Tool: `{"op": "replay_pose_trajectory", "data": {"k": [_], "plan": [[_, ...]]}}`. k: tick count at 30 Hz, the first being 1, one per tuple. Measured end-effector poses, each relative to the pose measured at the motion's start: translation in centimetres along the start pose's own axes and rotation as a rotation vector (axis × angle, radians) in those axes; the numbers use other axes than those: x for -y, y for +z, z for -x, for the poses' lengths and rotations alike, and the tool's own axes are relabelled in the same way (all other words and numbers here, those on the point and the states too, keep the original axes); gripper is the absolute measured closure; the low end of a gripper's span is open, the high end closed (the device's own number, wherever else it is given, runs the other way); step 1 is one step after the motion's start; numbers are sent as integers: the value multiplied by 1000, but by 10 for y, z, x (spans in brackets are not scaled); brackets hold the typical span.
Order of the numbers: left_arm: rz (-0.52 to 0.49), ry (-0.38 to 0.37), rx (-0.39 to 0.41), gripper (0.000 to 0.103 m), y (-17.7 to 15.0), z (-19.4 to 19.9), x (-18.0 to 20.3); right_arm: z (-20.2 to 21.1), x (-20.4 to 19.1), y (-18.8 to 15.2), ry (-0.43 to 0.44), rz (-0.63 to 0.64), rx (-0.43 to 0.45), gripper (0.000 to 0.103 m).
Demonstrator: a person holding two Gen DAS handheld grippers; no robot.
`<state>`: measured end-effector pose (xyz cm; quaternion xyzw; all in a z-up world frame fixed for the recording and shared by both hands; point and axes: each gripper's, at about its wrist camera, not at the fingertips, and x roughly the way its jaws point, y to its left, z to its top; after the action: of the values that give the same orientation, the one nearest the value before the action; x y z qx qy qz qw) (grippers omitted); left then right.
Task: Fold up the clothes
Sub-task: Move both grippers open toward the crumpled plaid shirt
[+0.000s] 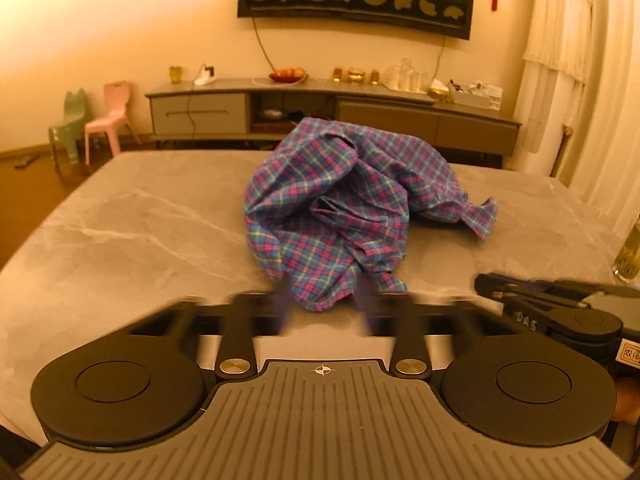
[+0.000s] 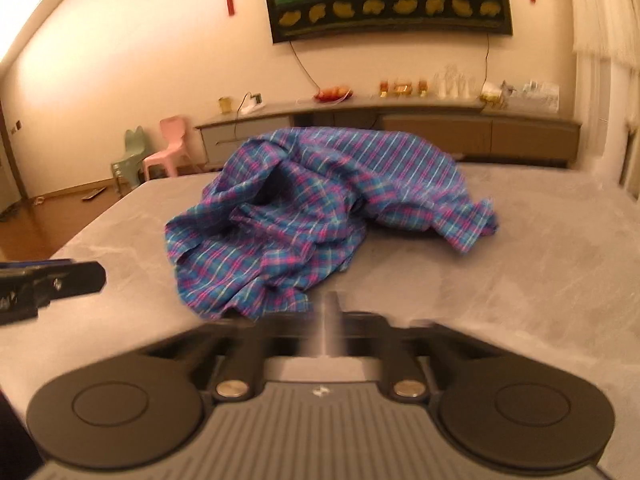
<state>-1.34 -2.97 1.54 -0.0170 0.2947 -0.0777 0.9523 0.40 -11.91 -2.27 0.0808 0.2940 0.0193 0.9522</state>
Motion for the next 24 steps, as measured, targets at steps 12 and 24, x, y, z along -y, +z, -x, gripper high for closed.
{"op": "replay_pose_trajectory", "data": {"k": [12,24], "plan": [[-20,18,22,18,17,-31,-18,-20,5,3,-91,19,-4,68],[-110,64,-22,12,41,-118,-39,-81,-3,5,-191,83,-78,20]]}}
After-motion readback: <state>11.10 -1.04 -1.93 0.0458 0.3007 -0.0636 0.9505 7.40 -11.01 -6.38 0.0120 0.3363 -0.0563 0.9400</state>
